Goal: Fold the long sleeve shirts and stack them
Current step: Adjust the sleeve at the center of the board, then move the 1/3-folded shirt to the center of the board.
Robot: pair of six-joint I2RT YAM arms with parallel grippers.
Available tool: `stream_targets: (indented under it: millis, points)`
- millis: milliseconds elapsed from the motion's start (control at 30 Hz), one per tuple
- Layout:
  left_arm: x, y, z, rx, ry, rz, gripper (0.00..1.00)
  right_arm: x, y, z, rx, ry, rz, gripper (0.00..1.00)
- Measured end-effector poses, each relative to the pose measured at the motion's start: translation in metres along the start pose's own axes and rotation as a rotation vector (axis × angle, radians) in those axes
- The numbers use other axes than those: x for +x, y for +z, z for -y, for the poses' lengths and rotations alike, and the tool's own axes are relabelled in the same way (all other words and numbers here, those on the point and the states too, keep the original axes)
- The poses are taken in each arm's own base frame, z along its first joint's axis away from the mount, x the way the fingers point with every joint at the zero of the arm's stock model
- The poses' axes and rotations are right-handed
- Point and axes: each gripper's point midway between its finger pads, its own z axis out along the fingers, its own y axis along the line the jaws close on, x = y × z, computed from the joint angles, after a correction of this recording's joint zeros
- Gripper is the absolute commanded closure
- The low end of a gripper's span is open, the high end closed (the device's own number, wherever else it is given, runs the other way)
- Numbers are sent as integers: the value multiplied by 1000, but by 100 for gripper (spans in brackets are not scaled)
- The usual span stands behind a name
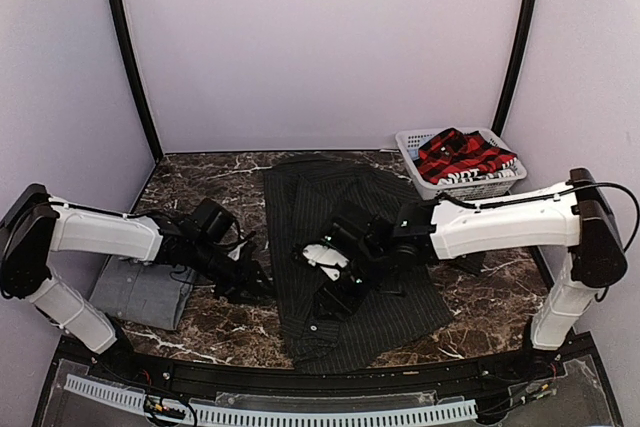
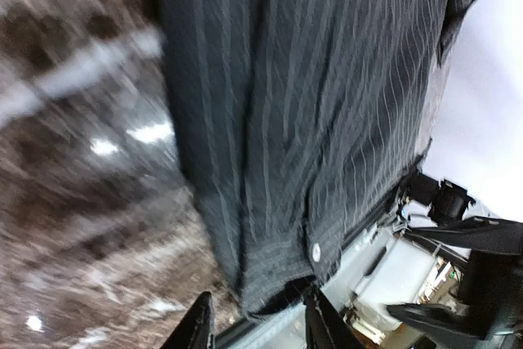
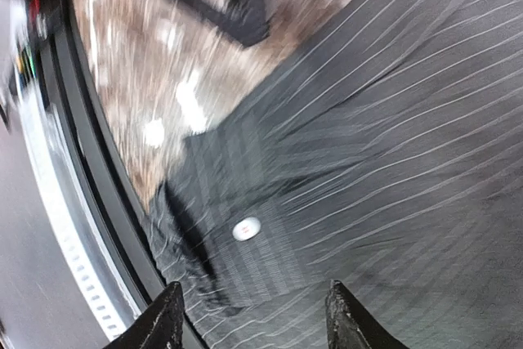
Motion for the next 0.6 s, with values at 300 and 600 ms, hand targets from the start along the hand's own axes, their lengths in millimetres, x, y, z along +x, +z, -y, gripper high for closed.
stream_targets:
  millis: [300, 600]
  points:
    - [-71, -5, -8, -75, 47, 169, 62, -53, -68, 76, 151, 239, 321, 42]
    - [-215, -27, 32, -109, 148, 446, 53, -47, -103, 150, 263, 476, 508, 42]
